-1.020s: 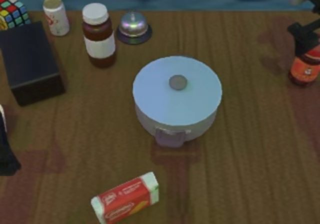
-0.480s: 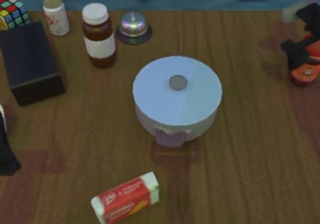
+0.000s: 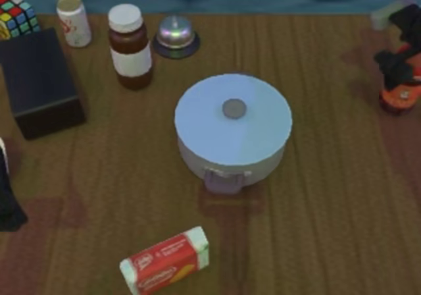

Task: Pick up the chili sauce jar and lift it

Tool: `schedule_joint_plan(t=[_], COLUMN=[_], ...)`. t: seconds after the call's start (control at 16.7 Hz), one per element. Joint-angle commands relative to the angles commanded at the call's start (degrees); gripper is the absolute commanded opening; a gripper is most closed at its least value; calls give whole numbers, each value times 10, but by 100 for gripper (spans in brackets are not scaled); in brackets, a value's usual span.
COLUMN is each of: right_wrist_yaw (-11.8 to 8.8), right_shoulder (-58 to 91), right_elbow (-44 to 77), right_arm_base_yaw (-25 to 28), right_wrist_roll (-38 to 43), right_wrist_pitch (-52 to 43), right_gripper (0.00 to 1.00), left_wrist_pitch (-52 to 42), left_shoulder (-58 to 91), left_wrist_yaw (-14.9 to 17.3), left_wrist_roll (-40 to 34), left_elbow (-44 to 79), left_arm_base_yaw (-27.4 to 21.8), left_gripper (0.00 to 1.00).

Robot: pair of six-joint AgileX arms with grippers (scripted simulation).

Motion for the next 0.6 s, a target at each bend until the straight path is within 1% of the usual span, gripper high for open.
schedule_joint_plan(t=[0.42, 0.48, 0.6], right_wrist_yaw=[0, 0, 0], right_shoulder=[0, 0, 0], right_elbow=[0, 0, 0], right_arm_base_yaw=[0, 0, 0], right_wrist_roll=[0, 0, 0], right_wrist_pitch=[0, 0, 0], right_gripper=[2, 0, 0], left_wrist_pitch=[0, 0, 0], left_shoulder=[0, 0, 0], left_wrist_yaw=[0, 0, 0], left_wrist_roll=[0, 0, 0], left_elbow=[0, 0, 0], left_arm_base_yaw=[0, 0, 0], left_gripper=[100, 100, 100])
